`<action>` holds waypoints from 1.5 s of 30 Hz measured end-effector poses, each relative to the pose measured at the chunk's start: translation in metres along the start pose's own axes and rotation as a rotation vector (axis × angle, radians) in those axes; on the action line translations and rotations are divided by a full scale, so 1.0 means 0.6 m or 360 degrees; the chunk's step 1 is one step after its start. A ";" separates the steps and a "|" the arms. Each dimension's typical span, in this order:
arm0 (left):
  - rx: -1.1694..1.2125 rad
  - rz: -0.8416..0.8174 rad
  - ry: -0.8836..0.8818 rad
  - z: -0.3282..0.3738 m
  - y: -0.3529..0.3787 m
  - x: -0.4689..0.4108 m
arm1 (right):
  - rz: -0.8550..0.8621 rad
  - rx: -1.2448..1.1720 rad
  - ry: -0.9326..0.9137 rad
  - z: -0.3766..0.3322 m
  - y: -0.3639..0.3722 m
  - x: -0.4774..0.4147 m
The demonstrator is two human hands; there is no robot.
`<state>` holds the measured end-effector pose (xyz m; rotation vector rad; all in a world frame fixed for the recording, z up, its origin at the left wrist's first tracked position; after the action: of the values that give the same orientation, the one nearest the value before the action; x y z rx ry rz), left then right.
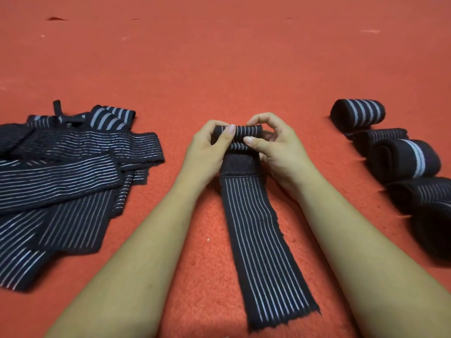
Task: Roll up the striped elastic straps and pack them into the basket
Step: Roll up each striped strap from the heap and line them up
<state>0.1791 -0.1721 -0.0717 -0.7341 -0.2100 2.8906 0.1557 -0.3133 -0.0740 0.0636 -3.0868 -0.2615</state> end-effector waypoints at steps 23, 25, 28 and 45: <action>0.0123 -0.0029 -0.0055 -0.011 0.009 0.004 | 0.0093 0.0319 0.0081 0.018 0.003 -0.003; -0.0025 -0.0096 -0.0076 -0.016 0.015 0.005 | 0.0092 0.0360 0.0192 0.032 0.008 -0.003; -0.0149 -0.0208 -0.0103 -0.015 0.026 0.010 | 0.0149 0.0418 0.0193 0.029 0.005 0.001; 0.0032 -0.0007 0.0024 0.001 0.013 0.001 | 0.0051 0.0196 0.0046 0.008 0.018 0.004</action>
<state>0.1773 -0.1795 -0.0730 -0.7509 -0.1799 2.8779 0.1525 -0.3021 -0.0769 0.0217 -3.0688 -0.0686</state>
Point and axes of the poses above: each hand's wrist, its own x-axis away from the middle knuckle, its own y-axis out of the palm, z = x × y, the point moved 10 cm from there along -x, towards the middle knuckle, and after that the axes turned 12 degrees about y, right-handed, at the moved point
